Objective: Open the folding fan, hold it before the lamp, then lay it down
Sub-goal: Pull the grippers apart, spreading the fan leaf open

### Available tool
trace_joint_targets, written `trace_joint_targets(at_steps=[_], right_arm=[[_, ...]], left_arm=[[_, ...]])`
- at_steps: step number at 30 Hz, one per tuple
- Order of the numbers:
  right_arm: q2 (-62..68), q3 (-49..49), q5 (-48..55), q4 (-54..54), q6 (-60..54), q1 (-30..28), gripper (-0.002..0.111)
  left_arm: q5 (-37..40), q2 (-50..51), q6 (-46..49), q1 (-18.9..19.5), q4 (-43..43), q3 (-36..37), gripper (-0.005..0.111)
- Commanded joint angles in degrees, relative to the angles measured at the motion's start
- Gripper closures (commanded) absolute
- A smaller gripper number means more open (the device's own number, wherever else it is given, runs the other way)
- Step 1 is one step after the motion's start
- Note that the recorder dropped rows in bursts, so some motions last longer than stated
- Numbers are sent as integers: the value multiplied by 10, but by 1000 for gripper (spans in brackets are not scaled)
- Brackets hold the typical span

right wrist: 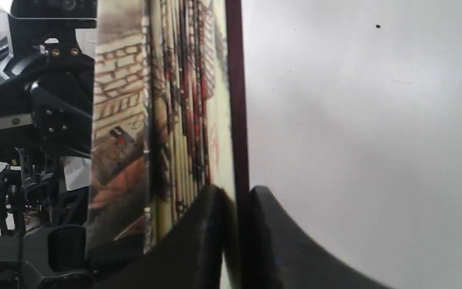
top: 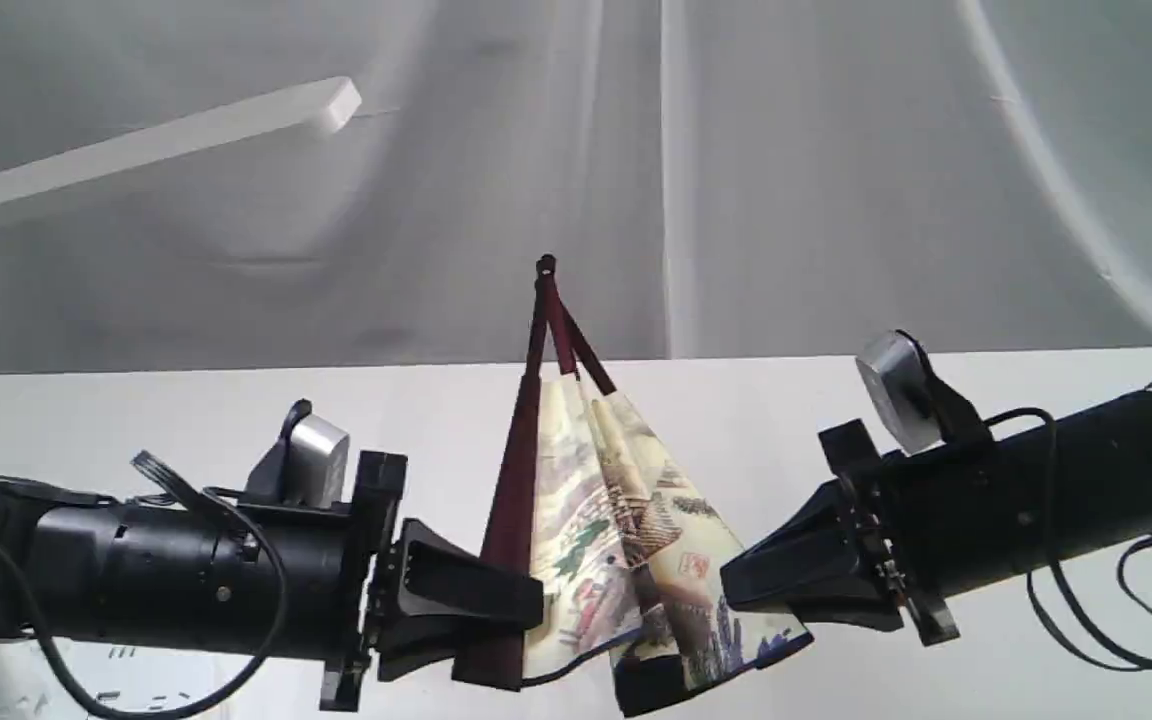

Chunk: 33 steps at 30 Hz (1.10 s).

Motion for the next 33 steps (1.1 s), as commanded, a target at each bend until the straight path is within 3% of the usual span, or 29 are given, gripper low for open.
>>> trace_joint_targets(at_steps=[1, 9, 17, 33], right_arm=[[-1, -1, -7, -45, -4, -3, 108], [-1, -1, -7, -68, -3, -34, 108], [-1, -1, -7, -80, -1, -55, 108], [-1, -2, -7, -71, -4, -115, 108]], left_arm=[[11, -5, -1, 15, 21, -2, 107], [11, -5, -1, 25, 95, -2, 107], [11, -5, -4, 55, 100, -2, 107], [11, -5, -6, 71, 131, -2, 107]])
